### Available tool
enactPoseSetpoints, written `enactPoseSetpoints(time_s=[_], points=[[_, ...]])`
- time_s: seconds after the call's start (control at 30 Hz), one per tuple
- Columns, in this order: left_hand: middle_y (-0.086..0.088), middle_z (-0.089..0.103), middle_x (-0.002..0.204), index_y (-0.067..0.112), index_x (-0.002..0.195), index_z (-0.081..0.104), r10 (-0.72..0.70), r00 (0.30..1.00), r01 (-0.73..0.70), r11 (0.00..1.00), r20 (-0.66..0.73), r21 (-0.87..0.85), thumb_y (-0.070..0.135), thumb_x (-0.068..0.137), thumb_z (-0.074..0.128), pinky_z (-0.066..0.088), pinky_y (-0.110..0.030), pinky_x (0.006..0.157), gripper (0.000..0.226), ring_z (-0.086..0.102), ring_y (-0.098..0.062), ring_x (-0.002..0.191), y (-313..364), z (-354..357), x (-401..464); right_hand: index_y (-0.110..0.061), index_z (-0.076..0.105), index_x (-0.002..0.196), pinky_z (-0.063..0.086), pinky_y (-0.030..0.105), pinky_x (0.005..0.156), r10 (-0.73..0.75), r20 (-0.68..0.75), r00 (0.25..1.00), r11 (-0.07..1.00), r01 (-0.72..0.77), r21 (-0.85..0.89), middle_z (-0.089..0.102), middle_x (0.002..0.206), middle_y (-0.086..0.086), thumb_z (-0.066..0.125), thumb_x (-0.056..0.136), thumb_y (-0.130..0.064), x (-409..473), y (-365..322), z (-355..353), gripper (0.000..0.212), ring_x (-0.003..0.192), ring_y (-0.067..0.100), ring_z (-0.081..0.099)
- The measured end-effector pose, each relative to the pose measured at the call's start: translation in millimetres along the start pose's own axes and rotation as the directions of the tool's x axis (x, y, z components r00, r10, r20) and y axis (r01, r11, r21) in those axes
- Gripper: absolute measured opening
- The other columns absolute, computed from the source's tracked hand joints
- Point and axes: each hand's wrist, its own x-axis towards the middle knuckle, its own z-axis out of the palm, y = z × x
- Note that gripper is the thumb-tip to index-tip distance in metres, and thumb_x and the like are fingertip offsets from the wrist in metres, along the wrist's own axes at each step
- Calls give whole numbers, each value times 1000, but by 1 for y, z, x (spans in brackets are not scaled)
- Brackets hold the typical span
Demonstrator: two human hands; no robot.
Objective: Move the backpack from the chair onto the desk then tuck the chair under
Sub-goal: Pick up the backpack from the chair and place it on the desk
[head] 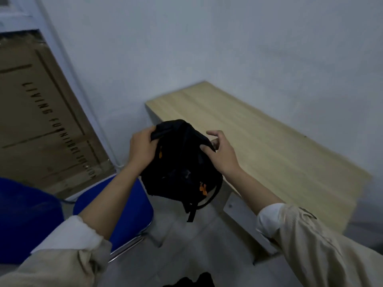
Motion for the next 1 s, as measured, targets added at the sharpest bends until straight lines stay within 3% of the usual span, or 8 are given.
enactPoseSetpoints(time_s=[0.13, 0.27, 0.4, 0.57, 0.67, 0.73, 0.8, 1.0], points=[[-13, 72, 89, 10, 97, 68, 74, 997, -75, 997, -39, -26, 4, 87, 56, 43, -29, 67, 17, 64, -24, 84, 50, 18, 34, -22, 25, 145, 37, 39, 105, -41, -78, 996, 989, 29, -144, 42, 135, 8, 72, 81, -34, 10, 33, -44, 80, 126, 25, 40], [-8, 71, 88, 14, 98, 70, 65, 988, -80, 992, -143, -100, 0, 85, 52, 46, -27, 72, 26, 64, -24, 85, 84, 26, 62, -26, 3, 151, 27, 45, 114, 13, -97, 995, 997, -20, -72, 22, 154, 8, 69, 70, -59, -6, 71, -64, 110, 142, 23, 22], [-6, 71, 89, 15, 97, 70, 36, 968, -87, 976, -248, -199, 1, 83, 52, 55, -38, 81, 27, 65, -23, 86, 104, 20, 97, -28, -10, 149, 21, 43, 115, 81, 45, 996, 994, -77, -80, 12, 158, 0, 72, 65, -61, -3, 106, -61, 122, 145, 20, 12], [10, 63, 74, 16, 92, 70, 32, 959, -130, 933, -281, -337, 0, 83, 56, 45, -6, 62, 23, 57, 5, 66, 124, 25, 132, -30, -11, 149, 21, 38, 117, 43, 144, 989, 999, -43, 1, 10, 152, -19, 65, 52, -83, 21, 126, -37, 134, 143, 10, 13], [17, 62, 71, 18, 91, 71, 71, 966, -166, 909, -251, -382, 0, 82, 56, 42, -6, 60, 25, 55, 12, 60, 130, 45, 160, -35, 9, 148, 34, 41, 114, 91, 82, 993, 989, -99, 109, 33, 147, -18, 79, 60, -62, 55, 134, -27, 116, 137, 9, 33], [18, 63, 72, 17, 93, 71, 121, 966, -204, 899, -227, -388, 0, 81, 56, 41, -6, 61, 25, 55, 14, 62, 133, 66, 186, -39, 31, 137, 43, 39, 108, 122, 66, 990, 976, -132, 172, 47, 129, -26, 82, 68, -45, 84, 137, -26, 86, 123, 2, 48], [14, 68, 79, 15, 94, 72, 192, 963, -252, 891, -191, -377, -1, 79, 57, 43, -8, 68, 26, 58, 11, 70, 135, 91, 211, -41, 37, 131, 45, 37, 105, 194, 47, 980, 942, -199, 269, 52, 123, -22, 81, 71, -38, 109, 141, -24, 74, 122, 9, 52], [3, 70, 95, 12, 102, 70, 283, 959, -256, 908, 34, -332, 3, 81, 61, 45, -17, 81, 25, 65, -15, 94, 119, 173, 297, -49, 17, 139, 44, 53, 105, 478, -59, 877, 809, -413, 418, 37, 148, -3, 75, 47, -78, 196, 175, -3, 112, 134, 25, 40]])
